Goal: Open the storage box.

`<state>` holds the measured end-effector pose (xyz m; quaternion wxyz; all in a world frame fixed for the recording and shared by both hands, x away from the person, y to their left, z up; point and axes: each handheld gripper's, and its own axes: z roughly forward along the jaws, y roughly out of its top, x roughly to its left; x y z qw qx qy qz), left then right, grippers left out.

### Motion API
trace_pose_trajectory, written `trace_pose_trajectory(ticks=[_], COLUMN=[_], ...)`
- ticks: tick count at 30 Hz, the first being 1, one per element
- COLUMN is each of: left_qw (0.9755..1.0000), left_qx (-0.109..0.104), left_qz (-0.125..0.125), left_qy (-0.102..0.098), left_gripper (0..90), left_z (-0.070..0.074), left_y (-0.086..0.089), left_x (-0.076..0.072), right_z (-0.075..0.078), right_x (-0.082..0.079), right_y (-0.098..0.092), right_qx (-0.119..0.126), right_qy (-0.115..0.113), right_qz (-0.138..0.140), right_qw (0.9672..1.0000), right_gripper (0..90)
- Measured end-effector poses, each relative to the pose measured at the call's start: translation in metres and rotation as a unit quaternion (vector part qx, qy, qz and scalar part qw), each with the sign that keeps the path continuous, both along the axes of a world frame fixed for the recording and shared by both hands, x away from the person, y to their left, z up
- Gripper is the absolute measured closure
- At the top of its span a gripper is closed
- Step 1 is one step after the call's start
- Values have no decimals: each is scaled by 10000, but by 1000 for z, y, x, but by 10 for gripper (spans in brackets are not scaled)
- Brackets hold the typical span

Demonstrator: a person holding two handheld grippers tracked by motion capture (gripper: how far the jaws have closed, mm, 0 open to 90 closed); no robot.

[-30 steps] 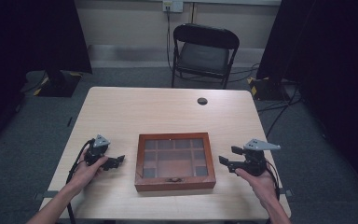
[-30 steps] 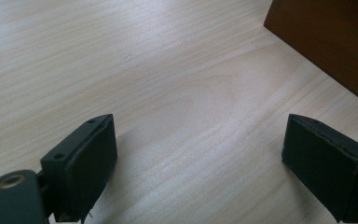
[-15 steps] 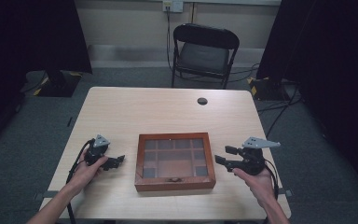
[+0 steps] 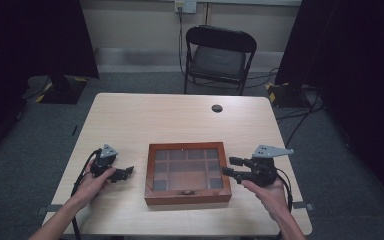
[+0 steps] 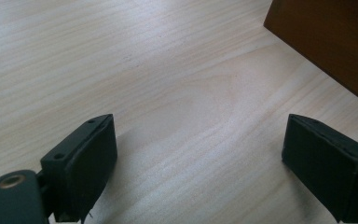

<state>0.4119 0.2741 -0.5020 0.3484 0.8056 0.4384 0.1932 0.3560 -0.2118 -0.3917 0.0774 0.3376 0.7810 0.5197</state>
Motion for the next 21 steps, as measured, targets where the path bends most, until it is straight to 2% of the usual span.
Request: trace_pose_trajectory(ticks=[7, 10, 14, 15, 18, 21], left_qw=[10000, 10000, 10000, 10000, 10000, 10000], left_qx=[0, 3, 1, 10, 11, 8], left_qz=[1, 0, -2, 4, 2, 4], left_qy=[0, -2, -1, -5, -6, -6], left_gripper=[97, 96, 97, 97, 97, 97], left_z=[0, 0, 0, 0, 0, 0], left_y=[0, 0, 0, 0, 0, 0], left_x=[0, 0, 0, 0, 0, 0], right_z=[11, 15, 20, 20, 18, 7], right_x=[2, 6, 8, 9, 9, 7], right_y=[21, 37, 49, 56, 63, 75], right_qx=[28, -75, -74, -70, -84, -71], right_qy=[-59, -49, -83, -92, -77, -7], right_qz=[397, 650, 826, 944, 1071, 1359], right_qw=[9992, 9978, 9965, 9955, 9942, 9907], right_gripper=[519, 535, 561, 585, 612, 677])
